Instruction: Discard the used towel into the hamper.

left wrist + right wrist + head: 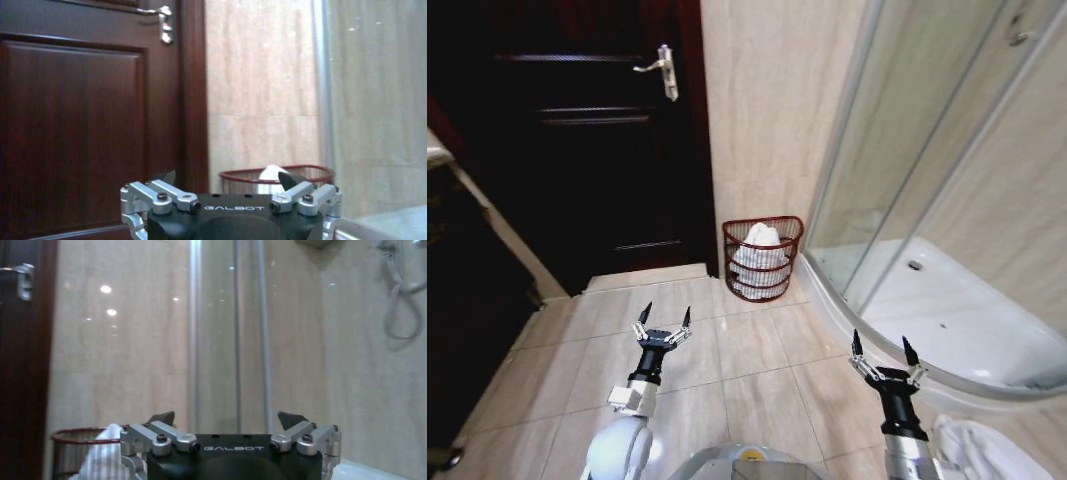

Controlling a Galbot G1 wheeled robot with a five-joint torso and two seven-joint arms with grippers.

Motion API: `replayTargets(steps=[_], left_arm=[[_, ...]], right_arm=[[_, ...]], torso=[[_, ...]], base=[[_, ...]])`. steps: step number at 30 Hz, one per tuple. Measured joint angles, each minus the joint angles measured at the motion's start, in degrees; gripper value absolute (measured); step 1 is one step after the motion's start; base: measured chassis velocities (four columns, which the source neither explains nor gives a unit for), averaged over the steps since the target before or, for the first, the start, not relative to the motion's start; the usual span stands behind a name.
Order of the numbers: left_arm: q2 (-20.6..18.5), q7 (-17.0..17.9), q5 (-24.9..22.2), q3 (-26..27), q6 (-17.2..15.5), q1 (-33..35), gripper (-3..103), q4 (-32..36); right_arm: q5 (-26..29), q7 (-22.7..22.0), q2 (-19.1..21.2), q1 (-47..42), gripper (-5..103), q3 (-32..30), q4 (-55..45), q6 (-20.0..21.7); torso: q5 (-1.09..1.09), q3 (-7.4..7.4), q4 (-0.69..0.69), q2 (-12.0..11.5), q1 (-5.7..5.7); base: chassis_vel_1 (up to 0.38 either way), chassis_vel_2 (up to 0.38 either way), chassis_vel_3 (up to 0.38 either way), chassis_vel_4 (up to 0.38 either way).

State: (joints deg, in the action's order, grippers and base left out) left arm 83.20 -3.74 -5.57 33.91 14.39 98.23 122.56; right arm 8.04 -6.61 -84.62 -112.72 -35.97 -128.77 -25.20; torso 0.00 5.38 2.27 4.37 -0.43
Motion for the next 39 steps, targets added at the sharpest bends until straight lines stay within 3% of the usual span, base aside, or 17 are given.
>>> replayTargets(steps=[21,29,39], left_arm=[[-0.4,-0.4,-0.4,-0.3,0.2,-1.2,100,-1.5],[-0.2,-3.1,-2.2,-0.1,2.7,-1.4,100,-1.6],[0.3,-3.3,-1.7,-0.4,2.7,-1.7,100,-1.9]], right_arm=[[-1.1,-1.1,-0.8,-0.3,100,-0.1,-0.2,0.0],[-2.1,-3.4,-0.1,-0.1,100,0.9,-0.6,3.9],[-1.1,-3.8,0.9,0.1,100,0.3,-0.3,4.4]], torso=[[0.00,0.00,-0.01,0.0,-0.01],[0.00,0.00,0.00,0.0,-0.01],[0.00,0.00,0.00,0.0,-0.01]], base=[[-0.121,-0.117,-0.118,-0.121],[-0.092,-0.091,-0.086,-0.090],[0.000,0.000,0.000,0.000]])
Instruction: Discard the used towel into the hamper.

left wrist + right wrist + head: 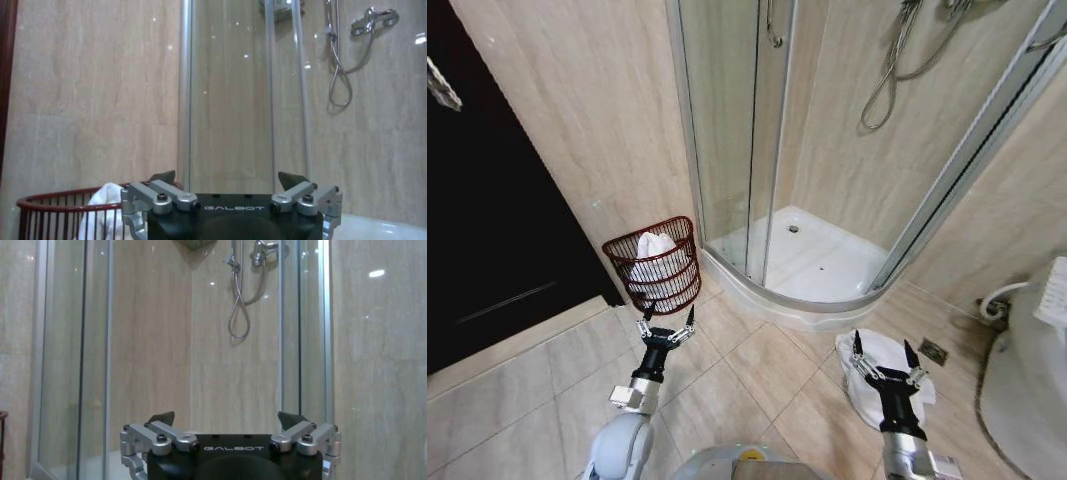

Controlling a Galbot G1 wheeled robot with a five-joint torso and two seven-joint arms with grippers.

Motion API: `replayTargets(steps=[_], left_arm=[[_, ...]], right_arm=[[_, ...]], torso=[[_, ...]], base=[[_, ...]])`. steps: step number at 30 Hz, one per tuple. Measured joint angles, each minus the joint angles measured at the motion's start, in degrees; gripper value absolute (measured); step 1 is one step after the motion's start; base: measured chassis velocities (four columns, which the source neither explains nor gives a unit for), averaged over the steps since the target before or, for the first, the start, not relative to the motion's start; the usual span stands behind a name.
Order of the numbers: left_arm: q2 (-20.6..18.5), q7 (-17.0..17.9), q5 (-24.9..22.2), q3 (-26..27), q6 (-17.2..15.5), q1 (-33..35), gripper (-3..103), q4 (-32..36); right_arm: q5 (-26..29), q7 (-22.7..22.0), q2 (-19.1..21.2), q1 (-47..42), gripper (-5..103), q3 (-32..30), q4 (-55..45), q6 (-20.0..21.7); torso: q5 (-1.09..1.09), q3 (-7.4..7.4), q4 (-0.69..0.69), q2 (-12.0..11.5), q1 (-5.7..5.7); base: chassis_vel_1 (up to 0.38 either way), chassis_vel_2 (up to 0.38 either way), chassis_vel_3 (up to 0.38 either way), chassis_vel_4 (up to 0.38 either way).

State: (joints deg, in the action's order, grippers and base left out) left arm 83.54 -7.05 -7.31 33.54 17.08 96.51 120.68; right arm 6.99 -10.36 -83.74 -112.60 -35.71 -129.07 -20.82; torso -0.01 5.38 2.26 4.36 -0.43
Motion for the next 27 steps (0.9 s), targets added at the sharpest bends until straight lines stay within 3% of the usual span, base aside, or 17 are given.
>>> replayTargets(steps=[9,21,22,27], left_arm=[[-0.2,0.0,0.3,0.1,0.2,0.6,100,0.1],[-0.4,0.0,0.1,0.1,1.7,1.2,100,-0.5],[-0.3,0.0,0.1,0.1,1.8,1.2,100,-0.5],[-0.3,0.0,-0.1,0.2,2.1,1.2,100,-0.6]], right_arm=[[0.0,0.2,-0.2,-0.1,100,-0.4,-0.2,-0.1],[-0.7,0.5,-0.5,-0.2,100,-0.1,0.3,-1.3],[-0.5,0.5,-0.5,0.1,100,-0.3,0.8,-1.9],[2.4,1.9,-0.5,1.3,100,-2.1,3.9,-2.5]], torso=[[0.00,0.00,0.00,0.0,0.00],[-0.05,0.00,-0.01,0.0,0.00],[0.04,0.00,0.00,0.0,0.00],[0.04,0.00,0.00,0.0,0.00]], base=[[-0.087,-0.092,0.078,0.091],[-0.233,-0.224,0.236,0.222],[-0.252,-0.211,0.241,0.211],[-0.135,-0.155,0.151,0.124]])
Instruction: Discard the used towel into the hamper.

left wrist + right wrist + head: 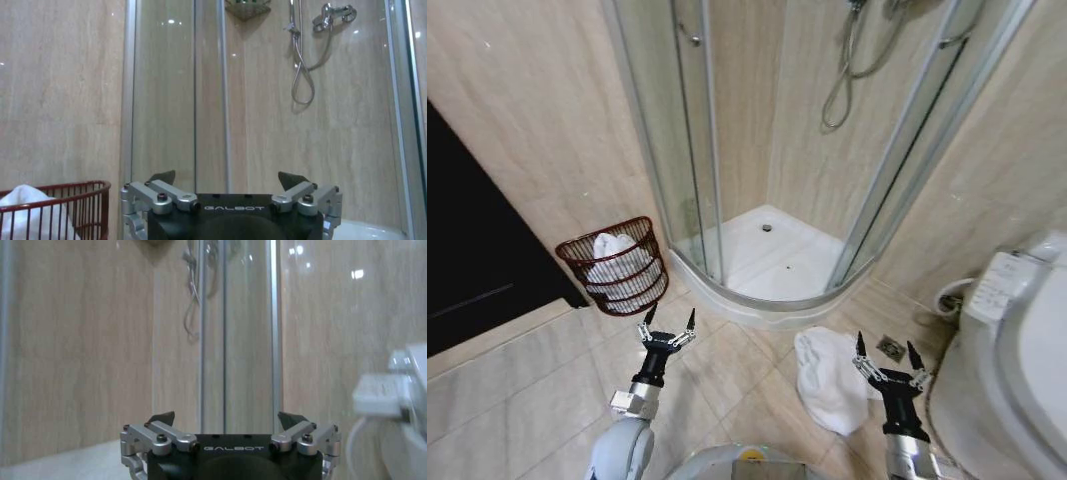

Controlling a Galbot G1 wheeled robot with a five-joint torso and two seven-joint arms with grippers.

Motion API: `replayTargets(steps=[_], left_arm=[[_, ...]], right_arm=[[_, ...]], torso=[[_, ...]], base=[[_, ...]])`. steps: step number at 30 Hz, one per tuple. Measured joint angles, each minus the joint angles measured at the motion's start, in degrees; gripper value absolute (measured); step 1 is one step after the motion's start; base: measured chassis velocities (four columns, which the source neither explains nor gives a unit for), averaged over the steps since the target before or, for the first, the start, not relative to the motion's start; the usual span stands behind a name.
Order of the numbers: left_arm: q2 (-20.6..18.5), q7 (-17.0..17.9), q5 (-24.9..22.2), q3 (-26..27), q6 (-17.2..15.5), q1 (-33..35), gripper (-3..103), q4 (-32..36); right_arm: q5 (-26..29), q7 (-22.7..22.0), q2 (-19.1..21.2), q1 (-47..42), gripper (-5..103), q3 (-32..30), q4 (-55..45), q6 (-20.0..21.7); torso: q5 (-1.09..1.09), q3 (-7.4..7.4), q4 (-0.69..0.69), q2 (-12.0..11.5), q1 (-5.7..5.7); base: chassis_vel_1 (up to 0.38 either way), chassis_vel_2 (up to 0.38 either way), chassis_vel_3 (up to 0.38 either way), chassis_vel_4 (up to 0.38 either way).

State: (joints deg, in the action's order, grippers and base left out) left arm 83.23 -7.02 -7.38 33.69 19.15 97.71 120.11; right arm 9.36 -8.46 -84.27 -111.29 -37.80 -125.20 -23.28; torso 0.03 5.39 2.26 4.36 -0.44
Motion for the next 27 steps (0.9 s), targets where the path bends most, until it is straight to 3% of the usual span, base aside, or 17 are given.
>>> replayTargets(steps=[5,8,13,17,19,22,26,27], left_arm=[[0.1,0.1,0.0,0.0,0.1,0.1,100,0.0],[0.7,0.1,0.1,-0.2,0.1,0.1,100,0.1],[1.2,0.1,0.6,-0.4,0.0,0.3,100,1.2],[1.3,0.1,0.9,-0.3,-0.1,0.7,100,2.1],[1.2,0.1,1.0,-0.1,-0.1,0.9,100,2.1],[1.2,0.2,1.1,0.1,-0.1,1.0,100,2.2],[1.2,0.3,1.3,0.5,-0.1,1.6,100,3.3],[1.2,0.3,1.3,0.5,-0.1,1.6,100,3.3]], right_arm=[[4.4,1.9,1.0,2.1,100,-2.2,4.1,2.3],[9.3,5.0,2.9,4.8,100,-4.6,9.6,5.3],[12.8,8.4,5.1,7.0,100,-5.2,14.1,8.0],[17.3,10.8,7.4,9.2,100,-4.6,16.9,12.3],[19.9,11.8,8.9,11.3,100,-3.8,18.9,16.5],[20.6,12.0,10.0,13.5,100,-2.9,20.8,19.3],[21.0,13.6,12.3,18.0,100,-0.7,24.0,26.8],[21.0,13.6,12.3,18.0,100,-0.7,24.0,26.8]], torso=[[-0.03,-0.01,0.02,0.0,0.01],[-0.05,-0.01,-0.01,0.0,0.00],[-0.04,-0.01,0.00,0.0,0.01],[-0.03,0.00,0.00,0.0,0.00],[-0.02,0.00,0.00,0.0,0.00],[-0.04,0.00,0.00,0.0,0.00],[-0.04,0.00,0.01,0.0,0.00],[-0.04,0.00,0.01,0.0,0.00]], base=[[0.024,-0.035,0.033,-0.001],[0.058,0.033,-0.087,-0.045],[0.016,0.011,-0.026,-0.016],[0.000,0.000,0.000,0.000],[0.000,0.000,0.000,0.000],[0.000,0.000,0.000,0.000],[0.000,0.000,0.000,0.000],[0.000,0.000,0.000,0.000]])
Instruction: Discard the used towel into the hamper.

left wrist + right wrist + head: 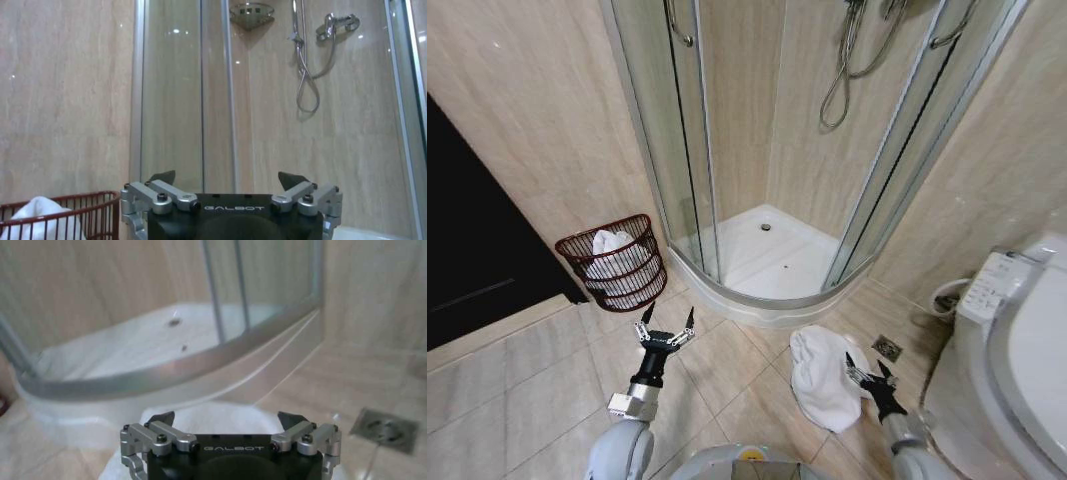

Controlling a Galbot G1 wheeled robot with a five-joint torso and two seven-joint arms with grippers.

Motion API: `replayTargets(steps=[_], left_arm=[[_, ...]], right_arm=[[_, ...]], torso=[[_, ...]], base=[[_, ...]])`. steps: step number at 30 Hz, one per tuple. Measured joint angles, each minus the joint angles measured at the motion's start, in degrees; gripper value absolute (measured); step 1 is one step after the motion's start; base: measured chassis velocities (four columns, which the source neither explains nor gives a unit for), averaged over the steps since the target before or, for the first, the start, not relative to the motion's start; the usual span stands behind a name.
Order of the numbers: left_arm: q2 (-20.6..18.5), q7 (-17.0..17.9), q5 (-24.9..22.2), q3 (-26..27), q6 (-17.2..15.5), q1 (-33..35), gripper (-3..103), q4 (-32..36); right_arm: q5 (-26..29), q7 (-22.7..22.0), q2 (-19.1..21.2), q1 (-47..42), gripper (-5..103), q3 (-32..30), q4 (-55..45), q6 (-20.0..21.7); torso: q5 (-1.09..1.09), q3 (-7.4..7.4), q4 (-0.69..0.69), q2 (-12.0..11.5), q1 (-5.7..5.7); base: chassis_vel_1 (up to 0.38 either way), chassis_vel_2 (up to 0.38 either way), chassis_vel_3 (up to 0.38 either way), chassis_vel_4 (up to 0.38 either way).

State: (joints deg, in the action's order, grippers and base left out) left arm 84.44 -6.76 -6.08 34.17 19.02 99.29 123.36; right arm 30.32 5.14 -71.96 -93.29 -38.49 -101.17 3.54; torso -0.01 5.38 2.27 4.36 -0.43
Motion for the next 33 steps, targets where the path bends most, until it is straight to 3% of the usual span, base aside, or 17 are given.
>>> replayTargets(steps=[3,8,21,33], left_arm=[[0.0,0.0,0.1,0.6,-0.2,0.2,100,0.9],[0.2,0.1,0.2,0.9,-1.4,0.8,100,3.3],[1.0,0.7,1.5,1.4,-2.9,1.8,100,7.7],[0.2,0.9,0.1,2.0,-2.3,1.2,100,5.0]], right_arm=[[-0.6,1.7,1.3,4.1,100,1.2,2.8,7.0],[-1.9,3.1,3.7,8.7,100,3.9,6.9,12.6],[-5.6,0.7,3.3,17.1,100,12.6,16.6,17.6],[-4.4,-0.7,2.5,17.6,100,12.9,20.4,17.4]], torso=[[0.02,0.00,0.00,0.0,0.00],[0.01,0.00,-0.01,0.0,0.00],[-0.01,0.00,0.00,0.0,0.00],[0.00,-0.01,0.00,0.0,0.00]], base=[[0.000,0.000,0.000,0.000],[0.000,0.000,0.000,0.000],[0.000,0.000,0.000,0.000],[0.000,0.000,0.000,0.000]])
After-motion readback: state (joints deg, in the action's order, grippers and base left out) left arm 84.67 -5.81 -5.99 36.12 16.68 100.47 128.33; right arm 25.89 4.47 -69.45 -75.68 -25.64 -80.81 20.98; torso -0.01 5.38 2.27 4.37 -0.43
